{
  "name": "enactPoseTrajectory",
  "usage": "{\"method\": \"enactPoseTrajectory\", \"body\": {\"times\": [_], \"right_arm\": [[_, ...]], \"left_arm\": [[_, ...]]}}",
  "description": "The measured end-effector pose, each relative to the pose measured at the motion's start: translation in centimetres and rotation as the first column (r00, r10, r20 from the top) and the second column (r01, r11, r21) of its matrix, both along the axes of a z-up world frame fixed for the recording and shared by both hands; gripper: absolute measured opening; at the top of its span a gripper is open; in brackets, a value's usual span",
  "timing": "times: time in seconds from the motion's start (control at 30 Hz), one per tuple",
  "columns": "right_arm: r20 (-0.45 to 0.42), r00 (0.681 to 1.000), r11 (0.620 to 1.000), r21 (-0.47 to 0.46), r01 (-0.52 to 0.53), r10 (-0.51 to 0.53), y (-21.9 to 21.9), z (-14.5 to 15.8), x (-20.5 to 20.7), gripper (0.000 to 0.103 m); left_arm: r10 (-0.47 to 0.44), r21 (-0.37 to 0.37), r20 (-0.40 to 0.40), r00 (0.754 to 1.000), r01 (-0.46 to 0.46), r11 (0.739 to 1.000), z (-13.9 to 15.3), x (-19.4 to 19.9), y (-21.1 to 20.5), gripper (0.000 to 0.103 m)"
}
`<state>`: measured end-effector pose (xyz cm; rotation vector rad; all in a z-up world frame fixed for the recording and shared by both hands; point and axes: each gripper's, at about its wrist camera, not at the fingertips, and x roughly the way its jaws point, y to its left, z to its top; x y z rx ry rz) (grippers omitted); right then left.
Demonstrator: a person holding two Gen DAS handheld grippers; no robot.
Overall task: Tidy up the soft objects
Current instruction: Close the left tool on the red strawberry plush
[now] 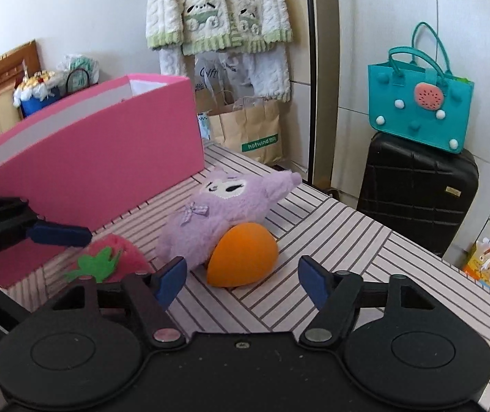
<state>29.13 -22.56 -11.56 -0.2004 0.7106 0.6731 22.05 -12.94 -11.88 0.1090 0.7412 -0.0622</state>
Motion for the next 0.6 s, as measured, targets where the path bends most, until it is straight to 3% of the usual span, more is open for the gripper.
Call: {"method": "enactPoseTrajectory", "body": {"times": [0.13,0.27,0.37,0.6], "right_arm": [[0.021,1.000,0.999,-0.030,-0.014,0.014,0.45,-0.58,0.14,0.071],[0.023,1.000,1.000,-0.023,-0.020,0.021,0.41,-0.94,0.17,0.056],[0.019,1.000,1.000,-0.009,-0.022,0.022,0.29,-0.97,0.08,0.051],[0.002,1.000,1.000,-0.005,-0.002,0.002,0.13,-0.43,-0.32,0.048]], "left_arm": [[-0.006,-0.012,-0.008,1.000,0.006,1.000,-0.36,0.21,-0.06,0.080],[-0.006,-0.019,-0.019,1.000,0.006,1.000,-0.62,0.41,-0.04,0.068],[0.000,-0.032,-0.023,1.000,-0.001,0.999,-0.77,0.53,0.11,0.060],[0.019,-0.056,-0.035,0.999,-0.021,0.998,-0.77,0.79,0.46,0.046]]}}
